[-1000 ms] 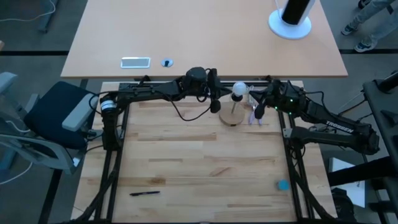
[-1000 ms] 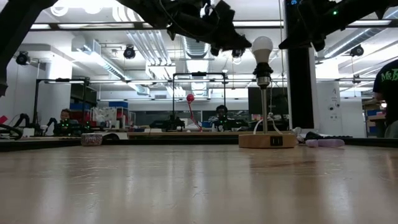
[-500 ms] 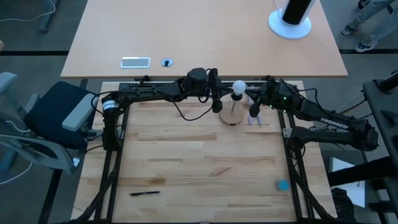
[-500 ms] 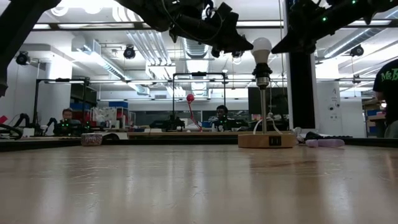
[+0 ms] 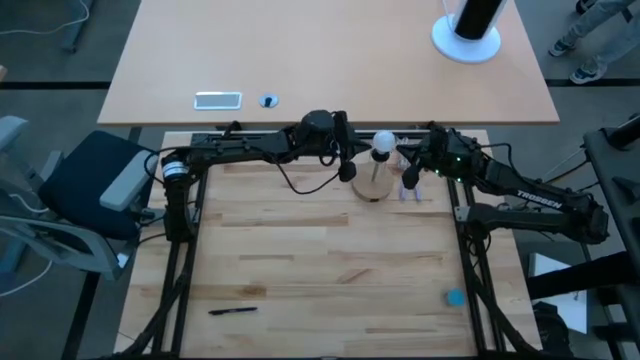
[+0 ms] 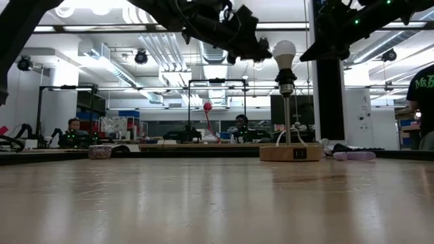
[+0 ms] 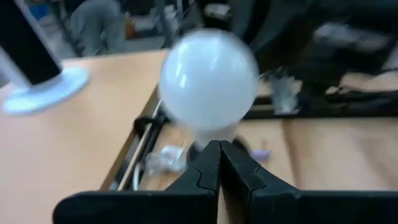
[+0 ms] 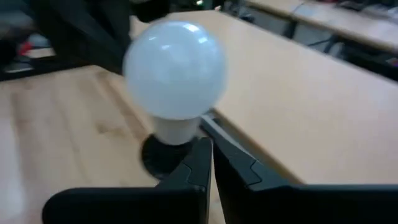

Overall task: Screw lightbulb
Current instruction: Insert the lightbulb on the lamp

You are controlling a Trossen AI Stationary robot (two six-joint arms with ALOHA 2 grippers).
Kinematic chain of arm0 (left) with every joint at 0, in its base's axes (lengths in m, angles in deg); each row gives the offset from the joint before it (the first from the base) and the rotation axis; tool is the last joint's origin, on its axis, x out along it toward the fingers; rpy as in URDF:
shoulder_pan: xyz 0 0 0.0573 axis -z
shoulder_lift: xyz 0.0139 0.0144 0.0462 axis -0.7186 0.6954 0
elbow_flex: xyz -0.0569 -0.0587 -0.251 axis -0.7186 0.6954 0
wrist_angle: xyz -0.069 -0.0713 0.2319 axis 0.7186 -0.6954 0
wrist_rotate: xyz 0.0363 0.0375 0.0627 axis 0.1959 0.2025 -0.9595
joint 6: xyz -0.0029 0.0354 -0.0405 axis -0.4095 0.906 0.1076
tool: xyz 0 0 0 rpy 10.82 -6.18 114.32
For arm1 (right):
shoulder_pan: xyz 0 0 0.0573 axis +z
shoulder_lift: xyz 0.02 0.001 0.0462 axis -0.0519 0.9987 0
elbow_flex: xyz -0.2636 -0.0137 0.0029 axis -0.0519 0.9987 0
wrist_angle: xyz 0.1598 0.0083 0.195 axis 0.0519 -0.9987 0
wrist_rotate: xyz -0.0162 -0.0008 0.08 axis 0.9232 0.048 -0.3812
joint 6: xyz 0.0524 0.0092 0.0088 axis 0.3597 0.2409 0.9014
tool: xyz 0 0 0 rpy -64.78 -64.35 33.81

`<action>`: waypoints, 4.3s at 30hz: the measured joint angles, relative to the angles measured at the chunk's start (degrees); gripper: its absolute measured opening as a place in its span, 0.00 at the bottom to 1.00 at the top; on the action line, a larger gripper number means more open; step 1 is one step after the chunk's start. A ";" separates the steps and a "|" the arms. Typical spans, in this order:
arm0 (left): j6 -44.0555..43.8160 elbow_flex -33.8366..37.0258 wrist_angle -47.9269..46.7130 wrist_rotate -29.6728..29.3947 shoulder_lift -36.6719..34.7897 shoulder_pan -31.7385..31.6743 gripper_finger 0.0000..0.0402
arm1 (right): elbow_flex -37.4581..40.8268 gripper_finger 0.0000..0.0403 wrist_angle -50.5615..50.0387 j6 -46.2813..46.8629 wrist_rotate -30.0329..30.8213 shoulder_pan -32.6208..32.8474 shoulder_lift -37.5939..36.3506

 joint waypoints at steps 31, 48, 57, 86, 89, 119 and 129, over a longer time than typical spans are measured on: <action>-0.19 0.00 -0.95 -4.68 -0.80 -0.11 0.00 | 0.07 0.03 1.07 0.61 -6.95 -0.96 0.57; -0.19 -0.02 2.82 0.67 -0.76 -0.07 0.00 | 0.07 0.03 6.57 -4.66 -4.98 -2.70 2.29; -0.21 -0.01 2.61 -1.43 -0.76 -0.17 0.00 | 0.07 0.03 6.33 -3.18 -9.94 -2.58 2.17; -0.61 -0.02 -0.88 2.37 -1.81 0.01 0.00 | 0.00 0.03 6.63 -3.16 -5.68 -2.89 2.15; -0.63 -0.02 -0.98 -0.36 -1.76 -0.05 0.00 | 0.00 0.03 6.88 -3.15 -7.04 -2.89 3.06; -2.50 0.00 -0.58 3.76 -1.86 0.12 0.00 | 0.02 0.03 6.13 -2.27 -6.91 -4.20 2.48; -2.75 0.00 -0.13 -1.44 -1.81 -0.11 0.00 | 0.02 0.03 6.79 -0.88 -13.49 -4.07 2.40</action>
